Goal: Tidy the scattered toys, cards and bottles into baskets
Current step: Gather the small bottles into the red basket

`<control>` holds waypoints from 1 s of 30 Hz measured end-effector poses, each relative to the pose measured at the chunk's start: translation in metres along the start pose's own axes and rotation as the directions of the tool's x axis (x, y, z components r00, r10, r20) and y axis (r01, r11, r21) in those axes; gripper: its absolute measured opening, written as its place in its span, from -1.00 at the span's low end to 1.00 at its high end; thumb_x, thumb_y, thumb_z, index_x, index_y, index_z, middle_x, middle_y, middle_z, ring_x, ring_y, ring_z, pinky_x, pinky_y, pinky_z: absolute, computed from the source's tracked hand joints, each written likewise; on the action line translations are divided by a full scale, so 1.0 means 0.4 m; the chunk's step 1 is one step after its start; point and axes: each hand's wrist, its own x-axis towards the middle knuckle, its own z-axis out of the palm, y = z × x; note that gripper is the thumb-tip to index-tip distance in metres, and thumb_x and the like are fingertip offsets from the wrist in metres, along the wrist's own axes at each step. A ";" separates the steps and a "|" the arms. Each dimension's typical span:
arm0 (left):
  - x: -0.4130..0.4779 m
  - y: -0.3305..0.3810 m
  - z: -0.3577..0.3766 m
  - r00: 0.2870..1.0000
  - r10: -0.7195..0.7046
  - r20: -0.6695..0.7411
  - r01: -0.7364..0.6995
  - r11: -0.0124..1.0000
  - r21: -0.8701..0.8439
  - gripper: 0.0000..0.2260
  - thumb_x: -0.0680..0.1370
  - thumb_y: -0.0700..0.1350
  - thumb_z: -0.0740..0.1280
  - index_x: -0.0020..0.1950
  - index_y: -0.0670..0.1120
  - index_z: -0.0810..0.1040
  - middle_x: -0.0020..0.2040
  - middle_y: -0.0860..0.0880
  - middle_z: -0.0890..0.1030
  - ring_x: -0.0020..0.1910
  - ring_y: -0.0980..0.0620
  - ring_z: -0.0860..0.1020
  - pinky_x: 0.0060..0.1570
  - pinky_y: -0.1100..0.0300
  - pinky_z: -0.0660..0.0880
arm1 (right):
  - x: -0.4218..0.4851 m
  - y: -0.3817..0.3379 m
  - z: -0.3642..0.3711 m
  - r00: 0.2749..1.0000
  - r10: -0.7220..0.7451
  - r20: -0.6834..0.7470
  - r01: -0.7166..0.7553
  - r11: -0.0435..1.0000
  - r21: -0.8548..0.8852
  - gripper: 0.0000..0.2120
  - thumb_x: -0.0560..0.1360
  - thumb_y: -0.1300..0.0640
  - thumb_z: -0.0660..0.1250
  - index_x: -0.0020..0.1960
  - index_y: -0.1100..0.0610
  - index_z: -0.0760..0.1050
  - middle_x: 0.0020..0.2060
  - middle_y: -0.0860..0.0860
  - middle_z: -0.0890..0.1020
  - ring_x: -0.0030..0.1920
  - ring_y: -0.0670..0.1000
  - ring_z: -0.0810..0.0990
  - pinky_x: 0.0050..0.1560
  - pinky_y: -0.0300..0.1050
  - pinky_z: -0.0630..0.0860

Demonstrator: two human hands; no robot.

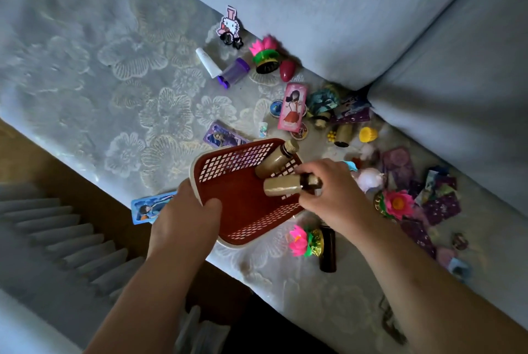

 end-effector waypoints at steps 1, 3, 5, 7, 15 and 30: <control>-0.001 0.012 0.003 1.000 0.010 0.001 -0.010 1.000 -0.015 -0.76 0.50 -0.02 0.22 0.16 0.01 0.40 -0.06 -0.06 0.58 -0.06 -0.15 0.54 0.03 -0.05 0.50 | 0.011 0.003 -0.006 1.000 -0.007 0.000 0.007 0.997 -0.075 -0.59 0.39 0.10 0.41 0.22 -0.06 0.48 0.06 -0.08 0.51 0.16 -0.03 0.35 0.00 -0.21 0.27; -0.004 0.018 -0.001 1.000 0.017 0.005 -0.016 0.999 -0.036 -0.71 0.45 0.05 0.20 0.14 0.03 0.43 -0.07 -0.04 0.59 -0.07 -0.13 0.57 0.04 -0.09 0.52 | 0.033 0.001 -0.012 0.996 0.029 -0.089 -0.034 0.998 -0.055 -0.59 0.43 0.06 0.42 0.25 0.00 0.47 0.07 -0.05 0.54 0.19 -0.01 0.38 0.05 -0.19 0.32; -0.007 0.025 0.005 1.000 0.011 0.006 -0.010 0.999 -0.052 -0.64 0.37 0.10 0.16 0.12 0.04 0.44 -0.08 -0.03 0.60 -0.10 -0.13 0.59 0.03 -0.11 0.54 | 0.065 0.030 -0.026 0.964 0.129 -0.231 -0.109 0.989 0.096 -0.62 0.47 -0.03 0.39 0.24 0.06 0.47 0.07 -0.04 0.54 0.12 -0.03 0.46 0.07 -0.12 0.42; -0.013 0.028 0.008 1.000 -0.004 -0.002 0.004 0.998 -0.058 -0.66 0.38 0.08 0.17 0.12 0.04 0.43 -0.08 -0.05 0.61 -0.10 -0.14 0.59 0.02 -0.10 0.54 | 0.115 0.079 -0.038 0.914 0.263 -0.310 -0.231 0.963 0.136 -0.67 0.52 -0.06 0.32 0.20 0.10 0.47 0.07 0.03 0.56 0.07 0.03 0.54 0.01 -0.07 0.49; -0.003 0.025 0.034 0.998 -0.059 -0.039 0.055 0.994 -0.091 -0.67 0.33 0.09 0.17 0.06 0.06 0.44 -0.13 -0.04 0.60 -0.14 -0.12 0.59 0.00 -0.11 0.55 | 0.339 0.255 -0.017 0.862 0.493 -0.117 -0.504 0.857 -0.106 -0.66 0.54 0.04 0.27 0.25 0.19 0.48 0.17 0.23 0.56 0.18 0.23 0.52 0.18 -0.01 0.43; -0.011 0.067 0.013 0.995 -0.068 -0.075 0.063 0.995 -0.071 -0.68 0.45 0.06 0.22 0.17 0.01 0.42 -0.07 -0.10 0.60 -0.07 -0.17 0.56 0.05 -0.08 0.51 | 0.083 0.069 -0.062 0.880 0.284 0.380 -0.418 0.087 0.904 -0.56 0.35 0.16 0.48 0.18 0.11 0.43 0.07 0.10 0.65 0.09 0.11 0.63 0.08 0.10 0.54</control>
